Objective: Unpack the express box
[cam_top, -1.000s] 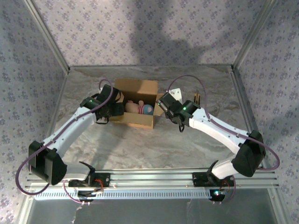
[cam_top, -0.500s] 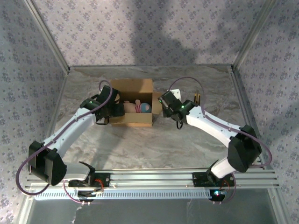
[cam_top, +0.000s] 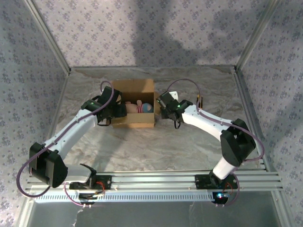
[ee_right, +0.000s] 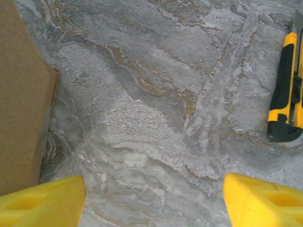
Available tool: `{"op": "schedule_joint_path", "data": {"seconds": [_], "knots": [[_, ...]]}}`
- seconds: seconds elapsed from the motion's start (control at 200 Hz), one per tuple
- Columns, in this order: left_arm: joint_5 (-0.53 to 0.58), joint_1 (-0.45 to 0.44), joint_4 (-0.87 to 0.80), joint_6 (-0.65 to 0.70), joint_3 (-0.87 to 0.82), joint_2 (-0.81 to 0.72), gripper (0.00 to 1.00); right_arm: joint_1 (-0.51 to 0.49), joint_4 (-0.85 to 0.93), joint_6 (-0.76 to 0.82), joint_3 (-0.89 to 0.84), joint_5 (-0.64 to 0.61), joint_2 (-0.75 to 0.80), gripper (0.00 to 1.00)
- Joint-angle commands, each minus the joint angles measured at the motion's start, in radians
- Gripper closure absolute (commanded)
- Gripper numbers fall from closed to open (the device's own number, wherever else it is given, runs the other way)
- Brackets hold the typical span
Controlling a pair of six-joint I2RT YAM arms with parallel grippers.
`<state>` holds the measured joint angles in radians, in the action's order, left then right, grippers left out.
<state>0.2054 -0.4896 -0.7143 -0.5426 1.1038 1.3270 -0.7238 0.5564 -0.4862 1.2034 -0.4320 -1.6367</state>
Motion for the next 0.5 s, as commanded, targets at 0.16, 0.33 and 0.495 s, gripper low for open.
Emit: {"op": "schedule_joint_path", "data": {"seconds": [0.16, 0.33, 0.495], "knots": [[-0.055, -0.003, 0.051, -0.004, 0.013, 0.042, 0.20, 0.017, -0.045, -0.006, 0.044, 0.056, -0.024, 0.22], [-0.058, -0.004, 0.073, -0.003, 0.033, 0.071, 0.21, 0.054, -0.047, 0.014, 0.046, 0.076, 0.000, 0.22], [-0.060, -0.004, 0.084, -0.002, 0.061, 0.098, 0.21, 0.079, -0.029, 0.044, 0.064, 0.076, 0.013, 0.22]]}}
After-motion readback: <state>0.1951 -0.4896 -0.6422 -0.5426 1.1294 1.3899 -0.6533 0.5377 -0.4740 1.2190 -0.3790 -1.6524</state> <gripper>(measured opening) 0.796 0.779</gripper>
